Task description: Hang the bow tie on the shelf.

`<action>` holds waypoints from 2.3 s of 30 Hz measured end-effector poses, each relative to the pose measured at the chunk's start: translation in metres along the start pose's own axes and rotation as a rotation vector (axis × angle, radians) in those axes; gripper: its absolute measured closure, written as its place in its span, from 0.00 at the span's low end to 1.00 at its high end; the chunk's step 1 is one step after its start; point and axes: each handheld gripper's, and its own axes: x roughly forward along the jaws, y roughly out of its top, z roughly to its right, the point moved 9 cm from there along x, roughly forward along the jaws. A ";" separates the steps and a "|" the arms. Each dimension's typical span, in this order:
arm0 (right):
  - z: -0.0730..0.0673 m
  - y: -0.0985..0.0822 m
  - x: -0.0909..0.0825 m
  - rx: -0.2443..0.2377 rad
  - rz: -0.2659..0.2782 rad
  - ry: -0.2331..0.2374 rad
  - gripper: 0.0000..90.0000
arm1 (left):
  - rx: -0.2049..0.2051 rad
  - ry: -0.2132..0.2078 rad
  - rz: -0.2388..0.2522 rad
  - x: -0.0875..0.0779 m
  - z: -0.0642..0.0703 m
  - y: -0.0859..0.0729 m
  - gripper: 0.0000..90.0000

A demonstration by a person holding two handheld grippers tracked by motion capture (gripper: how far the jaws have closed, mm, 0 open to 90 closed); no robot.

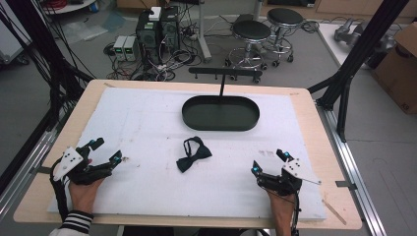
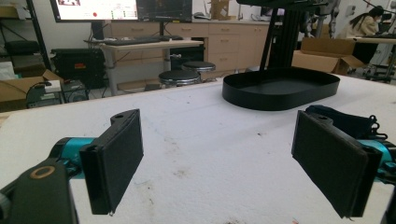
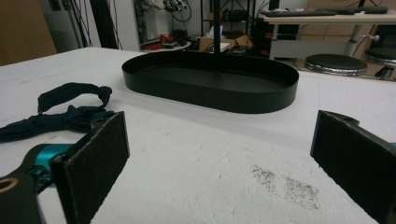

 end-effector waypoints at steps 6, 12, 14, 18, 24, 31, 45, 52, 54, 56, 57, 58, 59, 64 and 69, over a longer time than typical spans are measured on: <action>-0.001 0.000 0.000 -0.011 -0.001 -0.003 0.04 | -0.001 -0.012 0.009 -0.001 0.000 0.000 0.19; 0.001 0.001 0.000 -0.001 0.007 -0.006 0.04 | -0.010 -0.007 0.004 0.000 -0.001 0.000 0.19; 0.000 0.000 0.000 0.000 0.003 -0.006 0.04 | -0.011 -0.007 0.003 0.000 -0.001 0.000 0.19; 0.000 0.000 0.000 -0.004 0.004 -0.007 0.04 | -0.003 -0.005 0.000 0.001 0.000 0.000 0.19; 0.000 0.000 0.000 -0.003 0.003 -0.010 0.04 | -0.015 -0.006 -0.002 0.000 -0.001 0.000 0.18; 0.000 0.000 0.000 -0.007 0.004 -0.006 0.04 | -0.029 0.001 -0.011 0.000 -0.001 0.001 0.18; 0.000 0.000 0.000 -0.007 0.003 -0.007 0.04 | -0.021 -0.041 0.000 0.000 0.007 0.033 0.18; 0.000 0.000 0.000 -0.006 0.003 -0.006 0.04 | 0.005 -0.101 -0.038 0.015 0.027 0.047 0.18; 0.000 0.000 0.000 -0.004 0.004 -0.006 0.04 | 0.004 -0.120 -0.043 0.020 0.035 0.052 0.18; 0.000 0.000 0.000 -0.001 0.001 -0.005 0.04 | 0.016 -0.141 -0.056 0.025 0.042 0.057 0.18; 0.000 0.000 0.000 -0.001 0.001 -0.005 0.04 | 0.024 -0.148 -0.062 0.028 0.046 0.059 0.18; 0.000 0.000 0.000 -0.001 0.001 -0.005 0.04 | 0.032 -0.154 -0.068 0.030 0.049 0.061 0.18; 0.000 0.000 0.000 0.000 0.001 -0.003 0.04 | 0.040 -0.160 -0.075 0.033 0.052 0.063 0.18; 0.001 0.000 0.000 -0.002 0.003 -0.002 0.04 | 0.057 -0.184 -0.107 0.043 0.062 0.072 0.18; 0.000 0.000 0.000 -0.001 0.003 -0.002 0.04 | 0.061 -0.208 -0.143 0.052 0.072 0.077 0.18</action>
